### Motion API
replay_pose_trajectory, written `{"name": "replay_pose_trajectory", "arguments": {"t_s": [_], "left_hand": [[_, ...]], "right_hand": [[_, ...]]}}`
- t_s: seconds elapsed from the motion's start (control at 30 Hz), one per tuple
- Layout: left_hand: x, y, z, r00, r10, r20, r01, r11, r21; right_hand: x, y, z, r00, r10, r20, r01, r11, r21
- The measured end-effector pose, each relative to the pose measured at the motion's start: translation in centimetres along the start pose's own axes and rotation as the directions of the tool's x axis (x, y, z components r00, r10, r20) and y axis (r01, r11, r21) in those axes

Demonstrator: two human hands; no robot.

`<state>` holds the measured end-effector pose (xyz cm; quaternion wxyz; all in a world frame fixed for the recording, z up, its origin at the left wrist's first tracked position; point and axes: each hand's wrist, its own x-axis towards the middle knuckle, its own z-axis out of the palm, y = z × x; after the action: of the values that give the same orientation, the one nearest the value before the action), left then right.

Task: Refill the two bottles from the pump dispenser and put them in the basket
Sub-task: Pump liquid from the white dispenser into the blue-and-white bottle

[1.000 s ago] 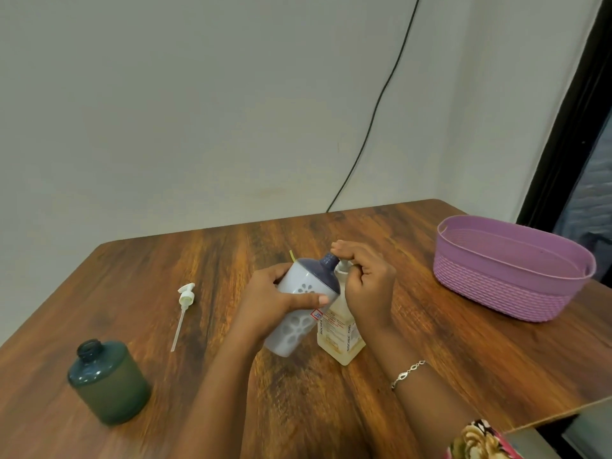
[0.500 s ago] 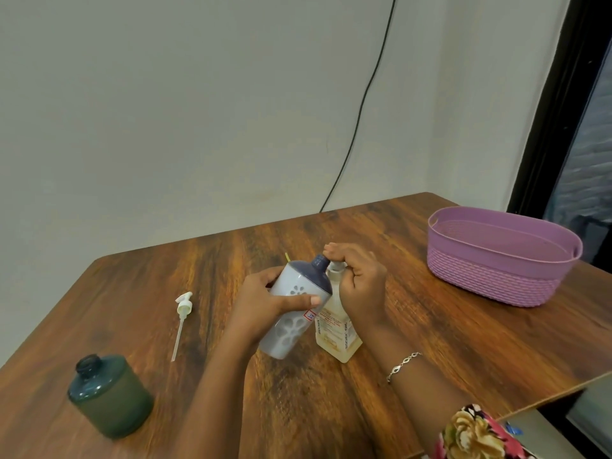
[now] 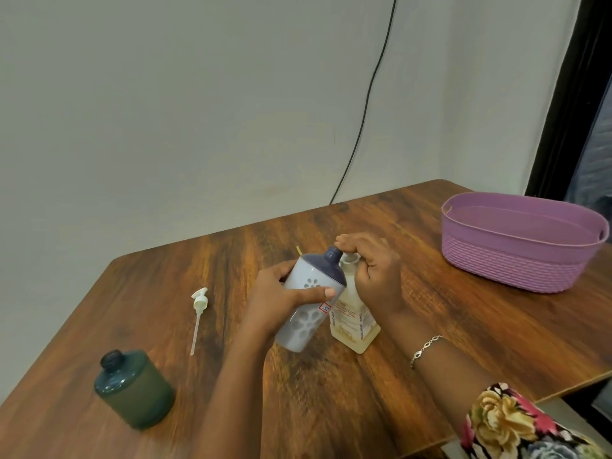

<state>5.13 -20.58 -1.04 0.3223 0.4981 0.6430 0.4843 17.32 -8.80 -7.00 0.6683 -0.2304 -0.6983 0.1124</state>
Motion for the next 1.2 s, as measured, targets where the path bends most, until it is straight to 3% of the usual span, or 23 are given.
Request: {"name": "replay_pose_trajectory", "arguments": {"t_s": [0.23, 0.53, 0.73, 1.0, 1.2], "left_hand": [[-0.1, 0.5, -0.1, 1.0, 0.002, 0.008, -0.002, 0.999, -0.039], [0.1, -0.2, -0.3, 1.0, 0.01, 0.011, -0.01, 0.999, -0.042], [-0.1, -0.2, -0.3, 1.0, 0.006, 0.027, -0.004, 0.998, -0.056], [0.3, -0.1, -0.5, 0.999, 0.016, 0.029, -0.015, 0.999, -0.036], [0.3, -0.7, -0.1, 1.0, 0.0, 0.021, 0.001, 0.999, -0.048]], "right_hand": [[1.7, -1.1, -0.4, 0.997, 0.053, 0.051, -0.054, 0.998, 0.025], [0.2, -0.5, 0.5, 0.999, -0.04, -0.031, 0.039, 0.999, -0.029], [0.8, -0.8, -0.2, 0.999, 0.019, 0.044, -0.019, 1.0, -0.01], [1.0, -0.8, -0.1, 0.995, -0.093, 0.027, 0.096, 0.98, -0.172], [0.2, -0.4, 0.0, 1.0, -0.017, 0.025, 0.019, 0.997, -0.073]]}}
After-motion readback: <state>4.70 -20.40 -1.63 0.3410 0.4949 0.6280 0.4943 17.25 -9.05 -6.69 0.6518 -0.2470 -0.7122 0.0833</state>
